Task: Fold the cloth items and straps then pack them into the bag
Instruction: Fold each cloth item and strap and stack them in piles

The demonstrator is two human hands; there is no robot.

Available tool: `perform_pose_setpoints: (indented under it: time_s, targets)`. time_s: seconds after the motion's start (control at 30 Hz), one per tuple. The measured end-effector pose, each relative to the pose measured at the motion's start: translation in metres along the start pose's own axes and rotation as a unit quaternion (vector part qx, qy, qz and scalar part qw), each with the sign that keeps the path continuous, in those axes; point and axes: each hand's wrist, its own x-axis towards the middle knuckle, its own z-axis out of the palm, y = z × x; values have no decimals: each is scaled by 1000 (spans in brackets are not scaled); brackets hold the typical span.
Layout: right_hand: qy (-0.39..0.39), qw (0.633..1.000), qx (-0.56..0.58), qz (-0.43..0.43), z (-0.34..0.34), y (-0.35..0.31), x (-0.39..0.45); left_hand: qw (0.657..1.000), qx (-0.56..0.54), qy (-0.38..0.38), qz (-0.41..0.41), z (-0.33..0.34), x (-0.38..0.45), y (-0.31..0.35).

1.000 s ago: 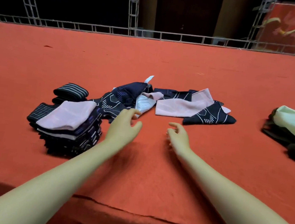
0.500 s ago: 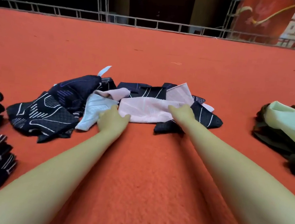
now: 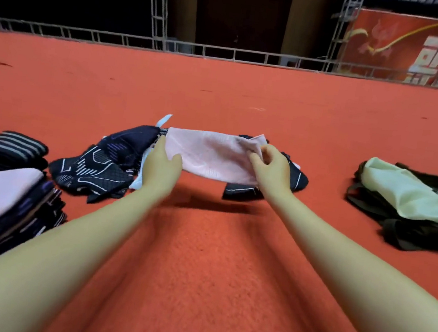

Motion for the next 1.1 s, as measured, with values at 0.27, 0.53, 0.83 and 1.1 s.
perform_pose_setpoints:
  time_s: [0.27, 0.53, 0.83, 1.1]
  targets:
    - [-20, 987, 76, 138, -46, -9, -81, 994, -56, -68, -68, -40, -108, 2]
    - [-2, 942, 199, 269, -68, 28, -143, 989, 108, -101, -14, -35, -180, -27]
    - [-37, 935, 278, 218, -72, 29, -172, 963, 218, -113, 113, -6, -178, -21]
    - [43, 984, 92, 146, -39, 14, -165, 967, 204, -121, 88, -3, -173, -22]
